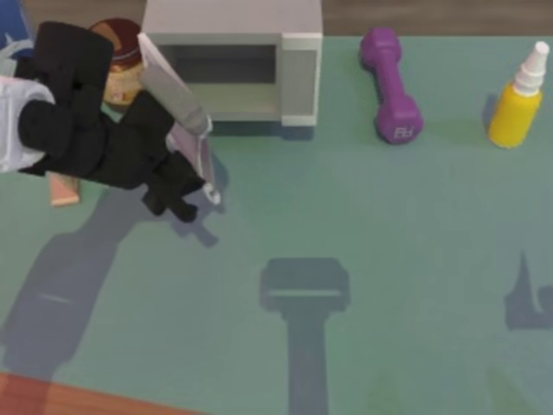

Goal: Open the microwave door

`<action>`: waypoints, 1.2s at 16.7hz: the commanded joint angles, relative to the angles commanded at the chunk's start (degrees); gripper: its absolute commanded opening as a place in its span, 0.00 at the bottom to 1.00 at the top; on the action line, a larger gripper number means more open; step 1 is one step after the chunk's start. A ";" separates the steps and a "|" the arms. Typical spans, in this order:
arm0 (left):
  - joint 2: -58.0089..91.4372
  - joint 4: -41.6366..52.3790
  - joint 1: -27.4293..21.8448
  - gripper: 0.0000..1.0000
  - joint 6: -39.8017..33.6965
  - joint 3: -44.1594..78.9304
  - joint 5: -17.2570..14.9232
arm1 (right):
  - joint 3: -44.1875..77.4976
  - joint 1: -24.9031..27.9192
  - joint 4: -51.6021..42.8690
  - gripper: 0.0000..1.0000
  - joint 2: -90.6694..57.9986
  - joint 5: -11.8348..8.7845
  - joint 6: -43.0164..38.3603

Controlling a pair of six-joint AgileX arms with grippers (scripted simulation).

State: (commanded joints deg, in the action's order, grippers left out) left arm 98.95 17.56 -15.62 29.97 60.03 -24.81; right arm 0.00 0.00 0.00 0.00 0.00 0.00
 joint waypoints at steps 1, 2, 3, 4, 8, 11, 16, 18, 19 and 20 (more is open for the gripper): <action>0.00 0.00 0.00 0.00 0.00 0.00 0.00 | 0.00 0.00 0.00 1.00 0.00 0.00 0.00; -0.04 0.06 -0.32 0.00 -0.20 -0.25 -0.31 | 0.00 0.00 0.00 1.00 0.00 0.00 0.00; 0.02 0.20 -0.22 0.00 -0.02 -0.26 -0.39 | 0.00 0.00 0.00 1.00 0.00 0.00 0.00; 0.14 0.58 0.06 0.00 0.56 -0.22 -0.66 | 0.00 0.00 0.00 1.00 0.00 0.00 0.00; 0.03 1.94 1.50 0.00 4.01 0.59 -2.40 | 0.00 0.00 0.00 1.00 0.00 0.00 0.00; 0.21 2.81 2.17 0.00 5.37 0.62 -3.07 | 0.00 0.00 0.00 1.00 0.00 0.00 0.00; 0.21 2.81 2.17 0.00 5.37 0.62 -3.07 | 0.00 0.00 0.00 1.00 0.00 0.00 0.00; 0.21 2.81 2.17 0.00 5.37 0.62 -3.07 | 0.00 0.00 0.00 1.00 0.00 0.00 0.00; 0.21 2.81 2.17 0.00 5.37 0.62 -3.07 | 0.00 0.00 0.00 1.00 0.00 0.00 0.00; 0.21 2.81 2.17 0.00 5.37 0.62 -3.07 | 0.00 0.00 0.00 1.00 0.00 0.00 0.00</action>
State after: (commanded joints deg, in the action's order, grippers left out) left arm 99.16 20.38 -13.45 35.34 60.65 -27.87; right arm 0.00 0.00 0.00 0.00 0.00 0.00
